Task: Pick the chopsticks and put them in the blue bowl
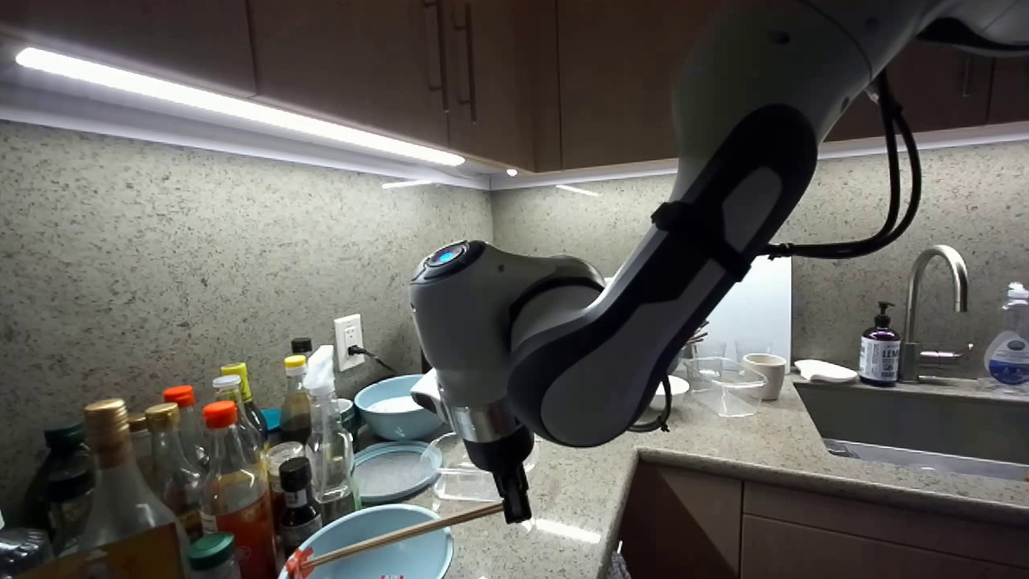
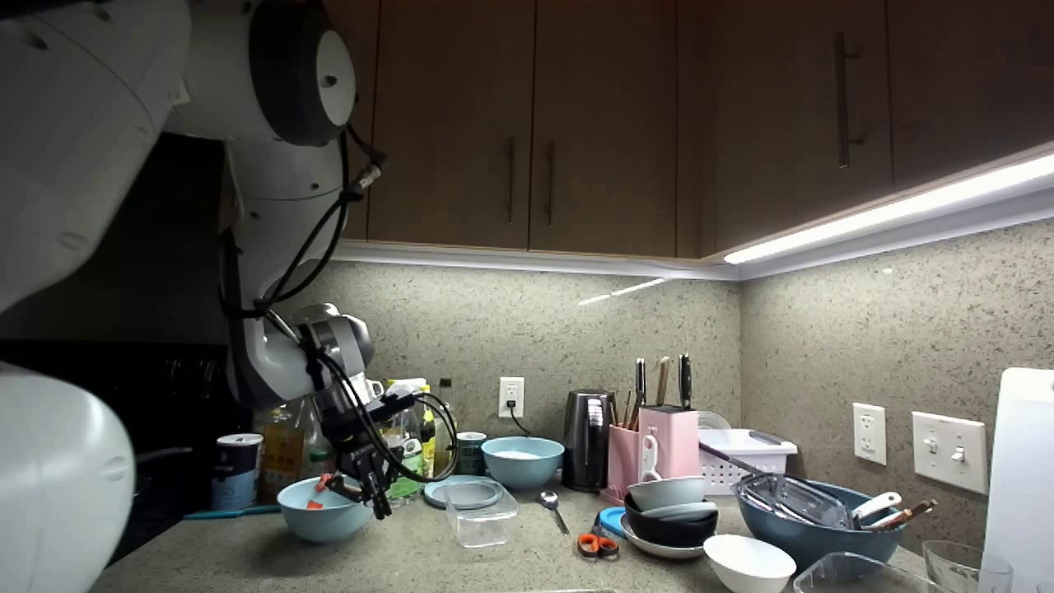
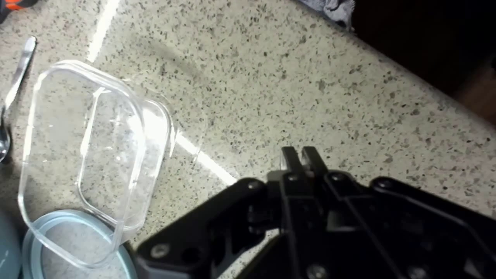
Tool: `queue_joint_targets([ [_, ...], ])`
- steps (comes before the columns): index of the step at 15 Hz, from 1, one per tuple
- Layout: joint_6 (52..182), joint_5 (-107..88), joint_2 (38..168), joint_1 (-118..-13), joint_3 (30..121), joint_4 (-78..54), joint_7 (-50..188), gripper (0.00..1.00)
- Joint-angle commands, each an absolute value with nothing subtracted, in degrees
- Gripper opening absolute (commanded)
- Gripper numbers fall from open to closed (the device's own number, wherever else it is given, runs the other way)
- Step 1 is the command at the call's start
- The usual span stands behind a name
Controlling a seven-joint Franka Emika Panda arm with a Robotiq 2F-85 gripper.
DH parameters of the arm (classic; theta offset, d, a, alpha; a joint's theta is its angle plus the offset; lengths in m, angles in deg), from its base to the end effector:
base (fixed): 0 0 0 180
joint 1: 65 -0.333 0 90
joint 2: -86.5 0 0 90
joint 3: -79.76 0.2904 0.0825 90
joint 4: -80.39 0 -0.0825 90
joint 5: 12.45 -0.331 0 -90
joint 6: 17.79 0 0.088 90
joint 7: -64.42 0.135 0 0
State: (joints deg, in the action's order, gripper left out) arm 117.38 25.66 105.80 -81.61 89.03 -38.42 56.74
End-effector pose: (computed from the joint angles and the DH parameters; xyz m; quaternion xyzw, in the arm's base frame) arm 0.4973 0.2180 0.2551 0.8438 0.4980 0.0148 0.1995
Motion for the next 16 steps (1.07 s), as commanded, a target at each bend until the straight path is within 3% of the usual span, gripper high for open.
queue_joint_targets([
  [1,115.4,30.7,101.7,-82.9,87.9,-39.2,62.2,0.06],
  [8,109.4,32.4,95.6,-81.9,88.8,-39.4,68.3,0.06],
  [16,92.4,29.6,90.4,-79.3,88.5,-41.6,72.3,0.06],
])
